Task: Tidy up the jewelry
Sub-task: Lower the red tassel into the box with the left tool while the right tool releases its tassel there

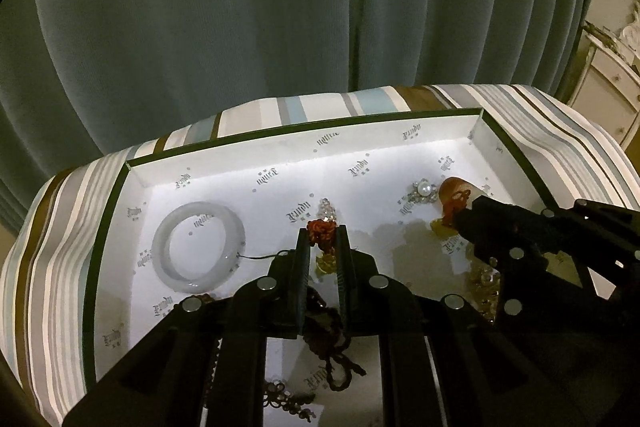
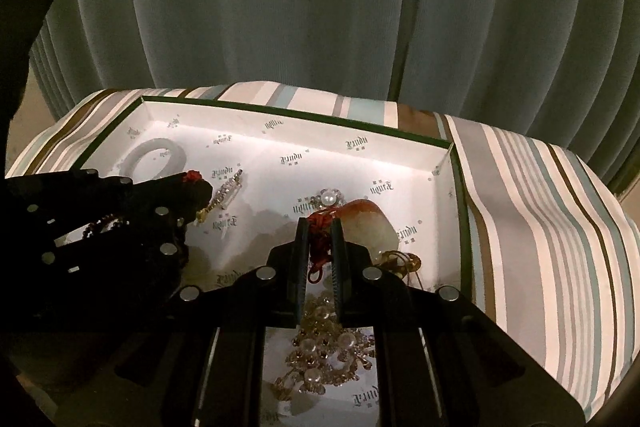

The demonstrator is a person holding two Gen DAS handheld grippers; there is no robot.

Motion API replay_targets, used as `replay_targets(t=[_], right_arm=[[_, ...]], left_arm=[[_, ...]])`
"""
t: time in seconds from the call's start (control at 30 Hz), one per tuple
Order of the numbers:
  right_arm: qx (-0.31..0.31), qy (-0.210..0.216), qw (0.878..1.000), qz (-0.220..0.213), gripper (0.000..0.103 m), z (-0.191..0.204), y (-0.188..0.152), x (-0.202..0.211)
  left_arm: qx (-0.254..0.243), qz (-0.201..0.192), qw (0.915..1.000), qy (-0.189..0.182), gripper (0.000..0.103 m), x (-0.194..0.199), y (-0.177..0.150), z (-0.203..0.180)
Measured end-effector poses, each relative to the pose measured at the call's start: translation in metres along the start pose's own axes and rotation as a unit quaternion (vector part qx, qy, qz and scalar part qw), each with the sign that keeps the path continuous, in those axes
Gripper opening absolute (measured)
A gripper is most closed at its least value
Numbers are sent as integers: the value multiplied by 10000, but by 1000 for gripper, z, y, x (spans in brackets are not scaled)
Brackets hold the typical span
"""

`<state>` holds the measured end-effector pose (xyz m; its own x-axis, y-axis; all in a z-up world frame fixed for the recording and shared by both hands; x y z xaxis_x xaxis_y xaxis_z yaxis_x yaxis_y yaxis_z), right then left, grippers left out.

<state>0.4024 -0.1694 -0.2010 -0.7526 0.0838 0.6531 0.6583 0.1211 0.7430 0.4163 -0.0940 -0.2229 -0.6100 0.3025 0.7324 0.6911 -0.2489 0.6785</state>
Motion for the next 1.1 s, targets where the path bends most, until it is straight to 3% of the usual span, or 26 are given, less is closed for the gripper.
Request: replay_targets(t=[0.47,0.57,0.73,0.8,0.83,1.1], right_arm=[[-180,60,9998,63,13,-8,-2,-7],[-190,67,9998,55,25,-8,-2,-7],[-163,65,9998,18,26,-6,-1,-5],[-167,59,9998,25,26,-6,-2,-5],[-165,52,9998,24,26,-6,-2,-5],[-186,35,9998,-8,32,-6,0,-4]], left_arm=[[-14,-6,10000,-11,14,-4,-1,-1],[-9,-23,10000,-32,15,-5,-1,-1],[14,-18,10000,-32,15,-6,-2,1],[18,-27,10000,20,35,-6,-2,2],[52,-55,10000,30,38,-5,-1,3],[133,-77,9999,30,45,-4,-3,8]])
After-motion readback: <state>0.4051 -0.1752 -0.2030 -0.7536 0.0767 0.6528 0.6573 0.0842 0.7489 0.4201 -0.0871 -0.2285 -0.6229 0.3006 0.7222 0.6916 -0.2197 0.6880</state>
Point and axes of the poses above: each gripper's, at about its wrist camera, not at the fingertips, and x roughly against the way its jaws point, z to its left, y to its top, the point moved 9 cm from there along -x, roughly the way its jaws point, and after that the axes turned 9 degrees about -y, right-handed, at the moved point
